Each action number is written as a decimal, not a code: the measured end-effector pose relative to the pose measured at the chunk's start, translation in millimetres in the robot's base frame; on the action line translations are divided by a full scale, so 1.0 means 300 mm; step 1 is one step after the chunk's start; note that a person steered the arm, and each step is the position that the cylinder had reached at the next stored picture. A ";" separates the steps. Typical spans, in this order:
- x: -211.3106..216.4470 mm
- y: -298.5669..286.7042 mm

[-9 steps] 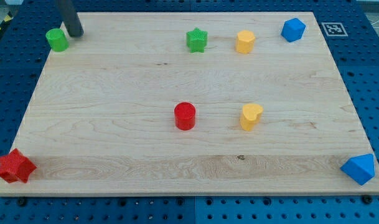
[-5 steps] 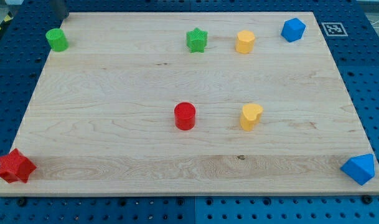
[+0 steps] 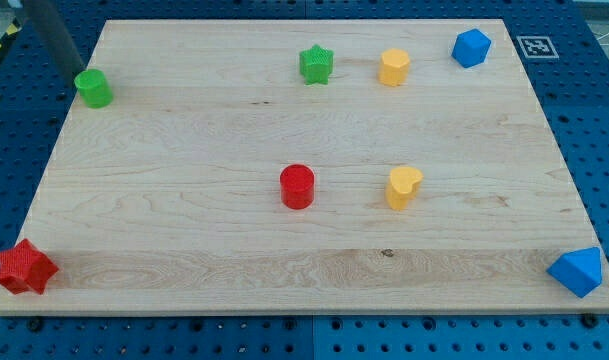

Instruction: Push green circle bit down and up

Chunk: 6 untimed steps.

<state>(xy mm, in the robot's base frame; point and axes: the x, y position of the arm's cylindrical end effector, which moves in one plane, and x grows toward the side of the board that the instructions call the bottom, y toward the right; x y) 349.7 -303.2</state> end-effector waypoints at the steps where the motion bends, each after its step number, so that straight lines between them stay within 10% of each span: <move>1: 0.256 0.033; 6: 0.313 0.129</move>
<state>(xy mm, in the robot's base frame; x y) 443.5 -264.6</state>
